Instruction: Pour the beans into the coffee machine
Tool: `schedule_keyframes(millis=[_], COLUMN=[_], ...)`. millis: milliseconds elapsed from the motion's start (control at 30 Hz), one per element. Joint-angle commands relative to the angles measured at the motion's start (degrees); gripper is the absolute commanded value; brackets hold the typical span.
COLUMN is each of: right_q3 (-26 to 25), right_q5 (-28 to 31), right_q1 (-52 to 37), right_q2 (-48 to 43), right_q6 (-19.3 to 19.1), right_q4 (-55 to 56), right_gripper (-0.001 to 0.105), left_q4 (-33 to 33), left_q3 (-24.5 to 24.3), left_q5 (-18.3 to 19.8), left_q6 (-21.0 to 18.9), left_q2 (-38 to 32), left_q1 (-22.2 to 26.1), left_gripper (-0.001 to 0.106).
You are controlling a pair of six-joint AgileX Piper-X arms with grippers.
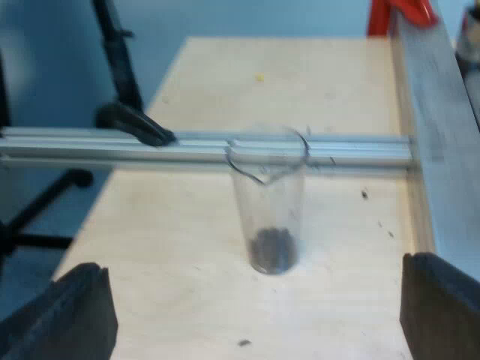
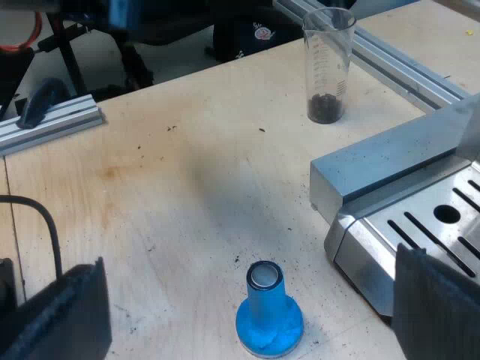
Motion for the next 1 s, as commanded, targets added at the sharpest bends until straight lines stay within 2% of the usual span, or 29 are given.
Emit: schedule_keyframes(millis=[33,133,267,333,433,533,567,667,1000], right_q3=[-0.21,-0.21,-0.21,-0.21,-0.21,-0.21,-0.21,-0.21,-0.21], right_q5=[-0.09,0.27,0.33,0.33,0.33,0.33,0.33,0.33,3.80], right_q1=[0.01,0.01,0.01,0.01,0.01,0.01,0.01,0.01,0.01], right_q2=[-0.34,-0.34,-0.34,-0.34,-0.34,-0.34,-0.34,-0.34,-0.34], right_q6=[0.00,0.00,0.00,0.00,0.00,0.00,0.00,0.00,0.00], right_q4=[-0.82,-0.82,-0.82,-0.82,-0.82,-0.82,-0.82,-0.82,-3.91], right_gripper=[0.078,0.078,0.078,0.078,0.078,0.078,0.078,0.078,0.078], left_q4=[-8.31,-15.14,-25.42,-32.06,-37.55,-41.62,-45.73,-52.44,-63.59], left_q3=[2.48,4.77,8.52,10.48,12.02,12.03,12.03,12.03,9.39], left_q5=[1.75,1.31,-1.34,-1.42,-1.42,-0.69,-0.69,-0.69,-0.69], left_q6=[-0.48,-0.48,-0.20,-0.19,-0.19,-0.19,-0.19,-0.19,-0.19], left_q2=[4.06,7.24,11.60,14.48,19.26,23.69,27.08,33.42,48.74], left_q1=[-0.07,-0.07,-0.07,-0.07,-0.07,-0.07,-0.07,-0.07,-0.07], left_gripper=[0.079,0.079,0.079,0.079,0.079,0.079,0.079,0.079,0.079])
